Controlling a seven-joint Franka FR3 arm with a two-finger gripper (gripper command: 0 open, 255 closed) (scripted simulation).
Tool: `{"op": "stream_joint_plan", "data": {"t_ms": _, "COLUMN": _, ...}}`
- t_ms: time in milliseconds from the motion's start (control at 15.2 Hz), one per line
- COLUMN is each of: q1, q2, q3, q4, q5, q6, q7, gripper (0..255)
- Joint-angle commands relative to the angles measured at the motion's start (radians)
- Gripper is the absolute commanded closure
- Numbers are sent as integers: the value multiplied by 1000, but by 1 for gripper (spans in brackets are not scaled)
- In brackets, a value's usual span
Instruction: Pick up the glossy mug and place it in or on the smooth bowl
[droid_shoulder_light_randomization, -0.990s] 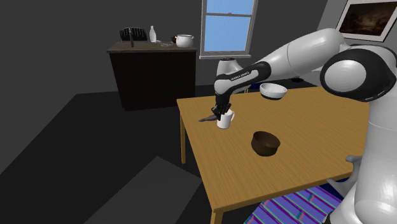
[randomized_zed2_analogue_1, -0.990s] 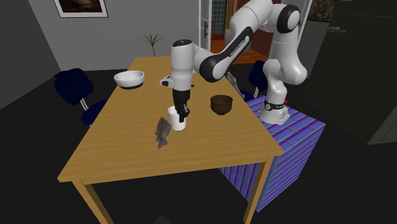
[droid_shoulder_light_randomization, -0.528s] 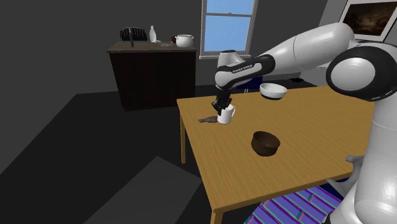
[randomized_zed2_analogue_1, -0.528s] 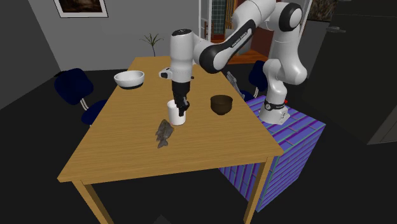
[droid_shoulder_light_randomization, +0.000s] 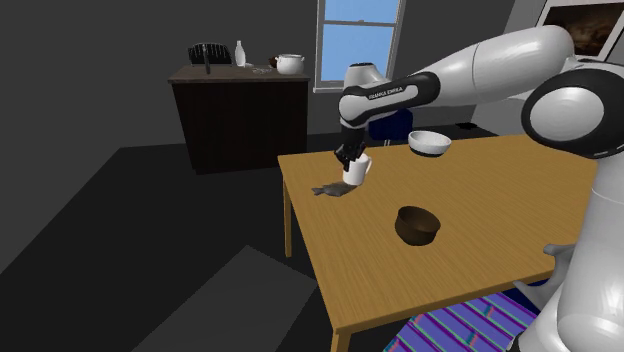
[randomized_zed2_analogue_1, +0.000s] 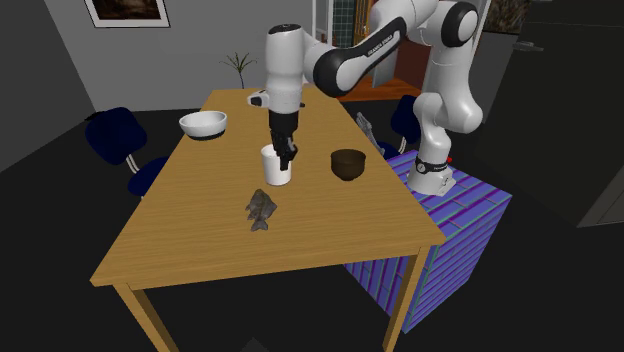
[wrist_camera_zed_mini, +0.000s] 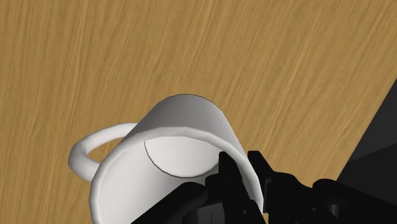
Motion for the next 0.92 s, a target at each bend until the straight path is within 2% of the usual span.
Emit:
{"op": "stream_joint_plan", "data": {"t_ms": 0, "q1": 0, "q2": -7, "q3": 0, "q4": 19, "q5": 0, "q6": -26, "q7": -1, "gripper": 255}}
{"op": "stream_joint_plan", "data": {"t_ms": 858, "q1": 0, "q2": -26, "q3": 0, "q4": 167, "q5": 2, "q6": -194, "q7": -8, "gripper": 255}}
